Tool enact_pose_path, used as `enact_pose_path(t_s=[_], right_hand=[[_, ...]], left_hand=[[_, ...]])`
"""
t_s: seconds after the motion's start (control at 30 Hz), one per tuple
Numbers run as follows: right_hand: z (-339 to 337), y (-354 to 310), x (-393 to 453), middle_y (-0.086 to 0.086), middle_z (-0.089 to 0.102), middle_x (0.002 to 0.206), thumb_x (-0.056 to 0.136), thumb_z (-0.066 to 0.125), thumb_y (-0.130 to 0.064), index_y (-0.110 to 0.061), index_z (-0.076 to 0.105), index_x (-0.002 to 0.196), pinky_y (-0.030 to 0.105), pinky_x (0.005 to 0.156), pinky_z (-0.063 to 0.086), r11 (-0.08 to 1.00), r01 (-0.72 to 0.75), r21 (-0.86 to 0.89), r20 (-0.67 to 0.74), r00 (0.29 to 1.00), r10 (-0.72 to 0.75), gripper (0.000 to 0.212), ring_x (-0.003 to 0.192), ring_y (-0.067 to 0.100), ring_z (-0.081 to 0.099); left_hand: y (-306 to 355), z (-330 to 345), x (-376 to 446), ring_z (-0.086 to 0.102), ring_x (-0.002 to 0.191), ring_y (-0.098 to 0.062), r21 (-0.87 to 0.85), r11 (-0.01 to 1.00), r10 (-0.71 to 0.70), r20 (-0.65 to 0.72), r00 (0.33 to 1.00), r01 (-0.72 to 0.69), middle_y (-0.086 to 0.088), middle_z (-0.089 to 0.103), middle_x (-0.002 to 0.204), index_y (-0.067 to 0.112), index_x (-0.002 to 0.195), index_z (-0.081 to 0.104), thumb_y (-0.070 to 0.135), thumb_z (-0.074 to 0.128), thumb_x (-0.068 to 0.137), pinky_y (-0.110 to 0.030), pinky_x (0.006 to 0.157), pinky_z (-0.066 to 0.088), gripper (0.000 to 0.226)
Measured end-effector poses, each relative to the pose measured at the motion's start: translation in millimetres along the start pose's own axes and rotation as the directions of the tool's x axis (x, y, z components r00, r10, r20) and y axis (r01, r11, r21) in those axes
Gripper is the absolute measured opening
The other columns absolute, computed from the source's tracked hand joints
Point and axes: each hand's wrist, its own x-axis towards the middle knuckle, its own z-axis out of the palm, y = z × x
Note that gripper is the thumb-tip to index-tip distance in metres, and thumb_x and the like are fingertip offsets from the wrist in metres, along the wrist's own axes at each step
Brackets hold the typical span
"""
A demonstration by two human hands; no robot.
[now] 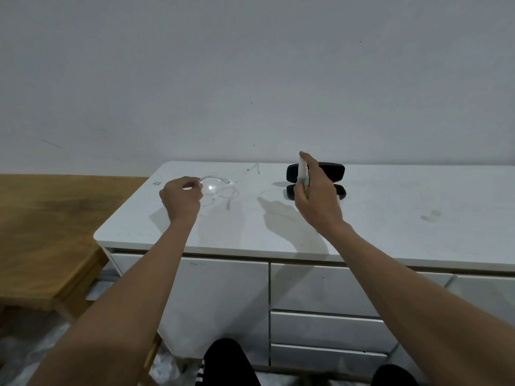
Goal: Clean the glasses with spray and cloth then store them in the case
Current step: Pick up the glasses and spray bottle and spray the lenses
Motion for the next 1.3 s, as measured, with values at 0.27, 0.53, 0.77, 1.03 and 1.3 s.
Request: enact_pose_path(t_s=[0.27, 0.53, 0.77, 1.03, 1.3], right_hand=[[-2, -12, -2, -0.004, 0.061, 0.101, 0.101, 0.041, -0.007, -0.027, 0.041, 0.153, 0.010, 0.070, 0.035, 0.999, 0.030, 0.035, 0.009, 0.999, -0.030, 0.056, 0.083, 0.011, 0.054], [3, -30, 14, -0.015, 0.041, 0.058, 0.101, 0.050, -0.015, -0.022, 0.049, 0.146, 0.028, 0.062, 0.034, 0.991, 0.130, 0.010, -0.073, 0.989, -0.129, 0.045, 0.057, 0.007, 0.047], [7, -43, 29, -0.018, 0.035, 0.059, 0.099, 0.052, -0.014, -0.019, 0.052, 0.144, 0.028, 0.063, 0.034, 0.977, 0.211, 0.000, -0.150, 0.966, -0.209, 0.045, 0.055, 0.003, 0.043], [6, -46, 35, -0.003, 0.047, 0.064, 0.103, 0.044, -0.021, -0.018, 0.051, 0.146, 0.040, 0.064, 0.050, 0.978, 0.204, -0.045, -0.203, 0.957, -0.209, 0.044, 0.062, 0.022, 0.049], [5, -46, 37, 0.012, 0.062, 0.075, 0.103, 0.039, -0.024, -0.016, 0.047, 0.149, 0.045, 0.064, 0.053, 0.970, 0.223, -0.093, -0.227, 0.944, -0.239, 0.048, 0.067, 0.032, 0.058]], left_hand=[[50, 13, 8, 0.063, 0.061, -0.026, -0.320, 0.946, -0.050, 0.041, 0.998, 0.060, -0.018, 0.069, 0.076, -0.004, 0.093, 0.075, -0.012, 0.068, 0.086, -0.029, 0.061, 0.060, 0.012], [94, 23, 13, 0.069, 0.058, -0.022, -0.382, 0.924, 0.025, 0.078, 0.997, 0.007, -0.015, 0.072, 0.073, 0.000, 0.095, 0.077, -0.009, 0.070, 0.085, -0.029, 0.066, 0.063, 0.016], [112, 25, 11, 0.068, 0.061, -0.022, -0.445, 0.895, 0.046, 0.120, 0.992, 0.012, -0.011, 0.071, 0.071, -0.002, 0.096, 0.077, -0.013, 0.070, 0.083, -0.033, 0.069, 0.064, 0.018], [116, 23, 6, 0.068, 0.060, -0.023, -0.470, 0.882, 0.056, 0.168, 0.984, 0.030, -0.011, 0.073, 0.073, -0.006, 0.098, 0.075, -0.014, 0.067, 0.085, -0.031, 0.066, 0.062, 0.018], [117, 20, 4, 0.067, 0.063, -0.026, -0.481, 0.876, 0.086, 0.208, 0.974, 0.026, -0.013, 0.071, 0.071, -0.009, 0.099, 0.074, -0.012, 0.069, 0.085, -0.033, 0.067, 0.061, 0.015]])
